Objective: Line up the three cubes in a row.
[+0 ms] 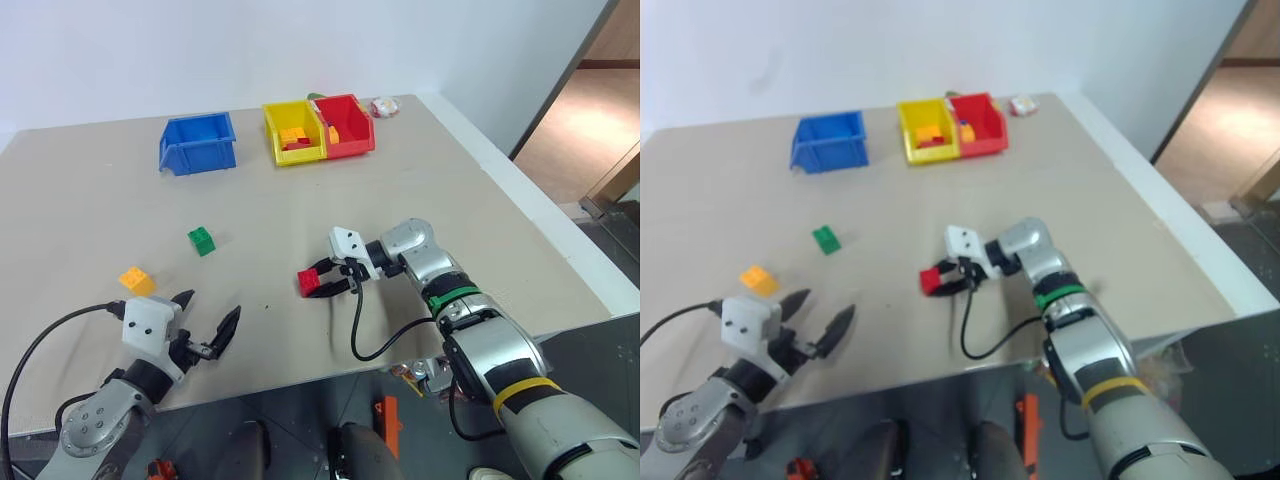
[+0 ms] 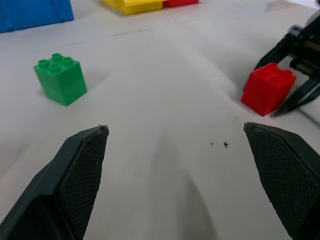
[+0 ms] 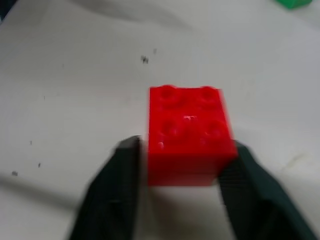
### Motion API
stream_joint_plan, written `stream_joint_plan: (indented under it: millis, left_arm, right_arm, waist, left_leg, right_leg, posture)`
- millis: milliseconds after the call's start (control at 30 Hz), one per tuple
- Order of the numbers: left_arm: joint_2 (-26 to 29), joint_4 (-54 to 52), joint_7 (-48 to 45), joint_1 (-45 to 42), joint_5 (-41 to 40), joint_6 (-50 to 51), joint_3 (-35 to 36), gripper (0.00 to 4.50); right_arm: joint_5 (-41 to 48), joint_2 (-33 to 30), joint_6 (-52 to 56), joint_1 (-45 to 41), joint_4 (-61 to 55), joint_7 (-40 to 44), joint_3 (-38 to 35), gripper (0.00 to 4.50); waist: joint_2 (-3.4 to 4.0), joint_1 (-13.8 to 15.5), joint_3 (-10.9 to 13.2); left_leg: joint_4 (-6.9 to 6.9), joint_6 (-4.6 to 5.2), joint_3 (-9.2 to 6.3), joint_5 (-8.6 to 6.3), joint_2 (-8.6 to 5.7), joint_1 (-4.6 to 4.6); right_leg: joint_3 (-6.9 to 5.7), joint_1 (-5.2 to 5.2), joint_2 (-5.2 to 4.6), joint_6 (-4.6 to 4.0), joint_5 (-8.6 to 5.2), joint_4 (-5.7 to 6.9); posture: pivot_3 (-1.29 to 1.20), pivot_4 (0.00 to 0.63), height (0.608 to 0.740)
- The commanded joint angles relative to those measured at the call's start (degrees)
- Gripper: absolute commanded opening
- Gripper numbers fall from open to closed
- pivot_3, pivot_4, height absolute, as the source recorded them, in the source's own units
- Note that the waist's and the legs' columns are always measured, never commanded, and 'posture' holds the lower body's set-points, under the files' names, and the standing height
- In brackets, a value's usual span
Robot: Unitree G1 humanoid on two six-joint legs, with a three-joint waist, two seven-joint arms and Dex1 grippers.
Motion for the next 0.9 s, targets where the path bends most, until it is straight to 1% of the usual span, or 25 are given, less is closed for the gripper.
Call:
stream_joint_plan:
  millis: [33, 67, 100, 133, 267, 333, 400, 500, 633, 667, 767, 833, 900]
  left_arm:
    - [0.04, -0.75, -0.44, 0.00, 0.53, -1.37, -0.27, 4.50]
    - [0.03, -0.72, -0.55, 0.02, 0.54, -1.44, -0.28, 4.50]
    - [0.02, -0.72, -0.64, 0.07, 0.57, -1.51, -0.29, 4.50]
    - [0.06, -0.62, -1.18, 0.03, 0.11, -1.51, -0.38, 4.50]
    - [1.37, -0.71, -4.54, 0.13, -0.90, -1.84, -1.14, 4.50]
    - [3.83, -1.60, -9.09, 0.40, -1.99, -2.03, -2.71, 4.50]
    - [7.84, -2.21, -14.81, 0.34, -1.39, -3.80, -4.41, 4.50]
    - [9.11, -0.60, -15.68, -1.66, -3.91, -2.48, -2.71, 4.50]
    - [10.44, 1.56, -16.48, -4.38, -4.62, -2.00, -1.20, 4.50]
    - [10.61, 1.61, -16.34, -4.63, -4.58, -1.90, -0.85, 4.50]
    - [8.43, 0.39, -10.88, -4.67, -5.31, -0.18, 3.23, 4.50]
    - [4.88, -1.06, -3.92, -4.35, -7.12, 1.43, 8.38, 4.50]
    - [1.99, -2.93, 1.17, -2.97, -6.28, 1.73, 12.01, 4.50]
  right_arm:
    - [-0.17, -0.10, -0.26, -1.63, 0.44, 1.17, -0.48, 3.74]
    - [0.07, -0.16, 0.27, -1.76, 0.29, 1.73, -0.68, 3.92]
    - [0.23, -0.21, 0.66, -1.83, 0.14, 2.13, -0.80, 4.32]
    - [0.54, -0.27, 0.64, -1.82, -0.34, 2.36, -1.02, 4.46]
    - [2.38, -0.68, 2.51, -1.83, -3.44, 4.38, -1.99, 4.46]
    - [4.07, -1.50, 4.89, -2.20, -6.16, 5.32, -2.93, 4.46]
    - [6.04, -2.96, 9.22, -2.27, -9.52, 7.30, -2.86, 4.46]
    - [8.53, -4.48, 13.57, -1.44, -14.49, 7.95, -2.27, 4.46]
    - [10.96, -6.71, 17.04, 0.90, -21.29, 7.96, -1.08, 4.46]
    - [11.40, -7.03, 17.93, 1.45, -22.78, 7.96, -1.23, 4.46]
    - [13.48, -7.56, 20.01, 3.18, -28.57, 5.24, -2.95, 4.46]
    - [15.10, -7.58, 22.19, 4.32, -32.66, 2.24, -4.41, 4.46]
    - [16.01, -7.32, 23.23, 5.67, -36.27, -1.30, -5.77, 4.46]
  waist:
    - [0.00, -0.01, 0.00]
    - [0.00, -0.01, 0.00]
    - [0.00, -0.01, 0.00]
    - [0.00, -0.01, 0.00]
    - [0.00, -0.01, 0.00]
    - [0.00, -0.01, 0.00]
    - [0.00, 0.01, 0.00]
    - [0.00, 0.01, 0.00]
    - [0.00, -0.01, 0.00]
    - [-0.01, -0.01, 0.00]
    - [-0.01, -0.01, 0.00]
    - [-0.02, -0.06, 0.00]
    - [-0.05, -0.08, 0.01]
  left_leg:
    - [0.00, 0.00, 0.03, 0.00, 0.02, 0.01]
    - [0.00, -0.01, 0.04, -0.01, 0.04, 0.01]
    - [0.00, -0.03, 0.04, -0.02, 0.06, 0.01]
    - [0.00, -0.03, 0.04, -0.02, 0.07, 0.01]
    - [0.00, -0.07, 0.08, -0.04, 0.12, 0.01]
    - [0.00, -0.08, 0.15, -0.05, 0.15, 0.00]
    - [-0.01, -0.08, 0.18, -0.05, 0.17, -0.03]
    - [-0.01, -0.09, 0.26, -0.05, 0.20, -0.05]
    - [-0.01, -0.09, 0.36, -0.05, 0.26, -0.05]
    - [-0.01, -0.09, 0.37, -0.05, 0.30, -0.05]
    - [0.00, -0.17, 0.49, -0.11, 0.43, -0.06]
    - [0.00, -0.21, 0.61, -0.14, 0.54, -0.08]
    - [0.01, -0.23, 0.71, -0.16, 0.64, -0.09]
  right_leg:
    - [0.03, -0.01, 0.02, -0.01, 0.01, 0.00]
    - [0.04, -0.01, 0.04, -0.01, 0.01, 0.00]
    - [0.05, -0.01, 0.06, -0.02, 0.01, 0.00]
    - [0.05, -0.01, 0.07, -0.02, 0.01, 0.00]
    - [0.09, -0.05, 0.13, -0.04, 0.02, 0.00]
    - [0.15, -0.10, 0.16, -0.07, 0.05, 0.01]
    - [0.18, -0.17, 0.18, -0.10, 0.06, 0.02]
    - [0.27, -0.24, 0.19, -0.12, 0.07, 0.04]
    - [0.47, -0.30, 0.27, -0.12, 0.12, 0.05]
    - [0.51, -0.31, 0.31, -0.12, 0.12, 0.04]
    - [0.66, -0.37, 0.41, -0.12, 0.12, 0.04]
    - [0.69, -0.46, 0.52, -0.06, 0.19, 0.04]
    - [0.75, -0.51, 0.61, 0.12, 0.34, 0.05]
  posture:
    - [0.00, 0.150, 0.740]
    - [0.00, 0.150, 0.740]
    - [0.00, 0.150, 0.740]
    - [0.00, 0.150, 0.740]
    - [0.00, 0.150, 0.740]
    - [0.00, 0.150, 0.740]
    - [0.00, 0.150, 0.740]
    - [0.00, 0.150, 0.740]
    - [0.00, 0.150, 0.740]
    - [0.00, 0.150, 0.740]
    - [0.00, 0.150, 0.740]
    - [0.00, 0.150, 0.740]
    - [0.00, 0.150, 0.740]
